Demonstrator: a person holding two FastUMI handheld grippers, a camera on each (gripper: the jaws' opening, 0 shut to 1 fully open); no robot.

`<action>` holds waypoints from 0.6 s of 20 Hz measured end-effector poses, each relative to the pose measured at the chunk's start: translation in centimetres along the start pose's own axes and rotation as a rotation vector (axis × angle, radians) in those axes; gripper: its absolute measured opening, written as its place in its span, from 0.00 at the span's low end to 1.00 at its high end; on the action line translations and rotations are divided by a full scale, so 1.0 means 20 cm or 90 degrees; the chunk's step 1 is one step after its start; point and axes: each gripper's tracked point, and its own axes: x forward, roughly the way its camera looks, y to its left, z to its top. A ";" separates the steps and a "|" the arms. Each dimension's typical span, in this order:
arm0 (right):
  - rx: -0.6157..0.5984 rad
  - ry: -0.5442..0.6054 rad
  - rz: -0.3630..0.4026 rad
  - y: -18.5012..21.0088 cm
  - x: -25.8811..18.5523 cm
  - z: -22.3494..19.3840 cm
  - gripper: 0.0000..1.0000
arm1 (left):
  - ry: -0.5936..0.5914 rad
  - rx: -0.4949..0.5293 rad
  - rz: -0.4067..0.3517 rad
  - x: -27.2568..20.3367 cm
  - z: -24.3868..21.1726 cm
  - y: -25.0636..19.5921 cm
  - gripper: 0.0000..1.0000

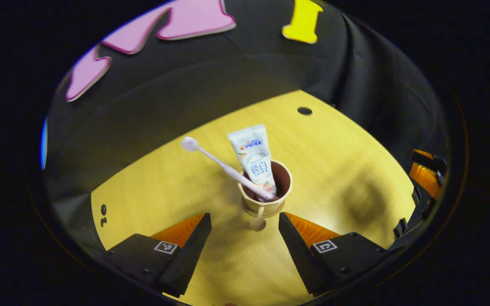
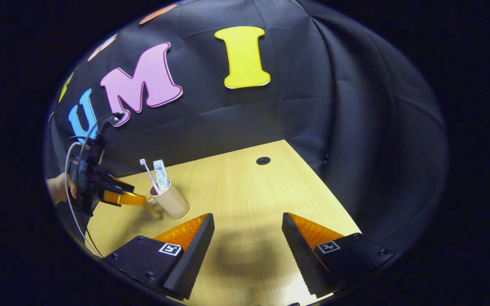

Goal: Put the toothbrush and toothpaste on the desktop into the cup, then pick up the cup and place it on the coaster on the desktop.

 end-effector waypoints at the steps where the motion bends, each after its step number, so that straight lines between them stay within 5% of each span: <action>1: -0.001 -0.006 0.006 0.03 -0.03 0.02 0.91 | -0.041 -0.030 0.013 -0.08 0.03 0.03 0.99; 2: -0.003 -0.013 0.011 0.06 -0.07 0.04 0.98 | -0.080 -0.055 0.027 -0.16 0.05 0.06 0.99; 5: -0.022 -0.043 0.017 0.15 -0.22 0.11 0.91 | -0.179 -0.121 0.070 -0.47 0.04 0.13 0.99; 6: -0.027 -0.055 0.019 0.18 -0.28 0.14 0.98 | -0.205 -0.141 0.078 -0.56 0.01 0.14 0.99; 12: -0.028 -0.130 0.024 0.35 -0.68 0.22 0.98 | -0.386 -0.201 0.156 -1.22 -0.16 0.18 0.99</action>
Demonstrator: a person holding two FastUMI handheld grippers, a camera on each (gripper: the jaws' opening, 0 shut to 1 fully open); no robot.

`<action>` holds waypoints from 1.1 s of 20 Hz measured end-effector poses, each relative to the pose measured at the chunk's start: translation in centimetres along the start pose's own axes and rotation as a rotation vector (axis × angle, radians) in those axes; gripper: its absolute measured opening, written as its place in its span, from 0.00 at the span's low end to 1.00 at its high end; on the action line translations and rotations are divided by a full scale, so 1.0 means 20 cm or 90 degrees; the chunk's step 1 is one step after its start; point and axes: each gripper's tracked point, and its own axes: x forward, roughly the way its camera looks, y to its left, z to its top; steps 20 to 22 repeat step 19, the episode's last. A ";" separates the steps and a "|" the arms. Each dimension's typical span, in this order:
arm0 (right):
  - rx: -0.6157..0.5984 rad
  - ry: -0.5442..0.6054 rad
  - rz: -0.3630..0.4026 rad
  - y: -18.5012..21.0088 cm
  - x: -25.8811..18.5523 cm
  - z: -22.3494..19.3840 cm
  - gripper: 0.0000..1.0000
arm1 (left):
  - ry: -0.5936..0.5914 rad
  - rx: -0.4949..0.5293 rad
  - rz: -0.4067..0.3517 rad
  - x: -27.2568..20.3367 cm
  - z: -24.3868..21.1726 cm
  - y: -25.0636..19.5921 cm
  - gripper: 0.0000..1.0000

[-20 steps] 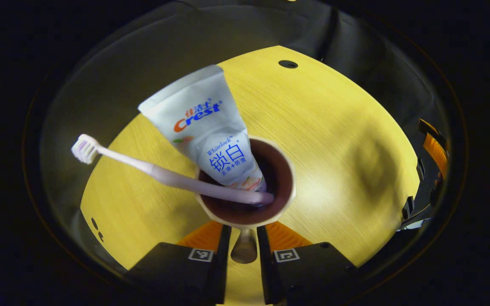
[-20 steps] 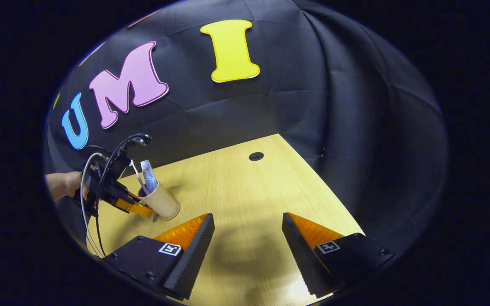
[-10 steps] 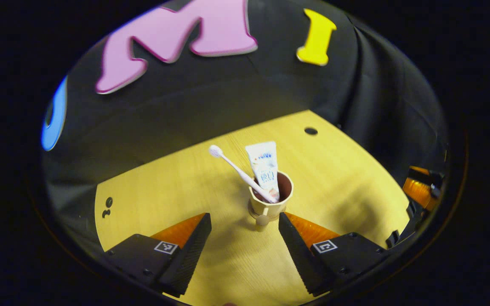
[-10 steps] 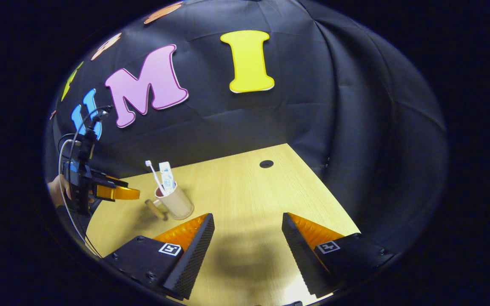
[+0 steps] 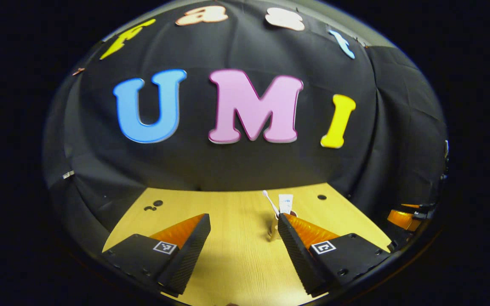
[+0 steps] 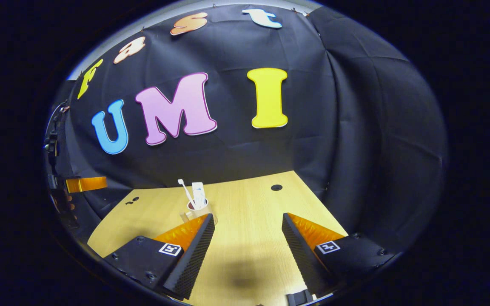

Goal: Put the toothbrush and toothpaste on the desktop into the cup, then pick up the cup and place it on the coaster on the desktop.

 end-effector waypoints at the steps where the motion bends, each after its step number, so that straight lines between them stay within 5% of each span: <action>1: 0.003 -0.013 0.002 0.03 -0.06 0.01 0.98 | -0.027 -0.010 0.008 -0.14 0.03 0.03 0.99; 12: -0.008 -0.015 0.030 0.23 -0.60 -0.19 0.98 | -0.071 -0.117 0.066 -0.86 -0.37 0.16 0.97; 22: -0.022 0.016 0.036 0.25 -0.74 -0.26 0.98 | -0.057 -0.108 0.035 -1.05 -0.50 0.04 0.97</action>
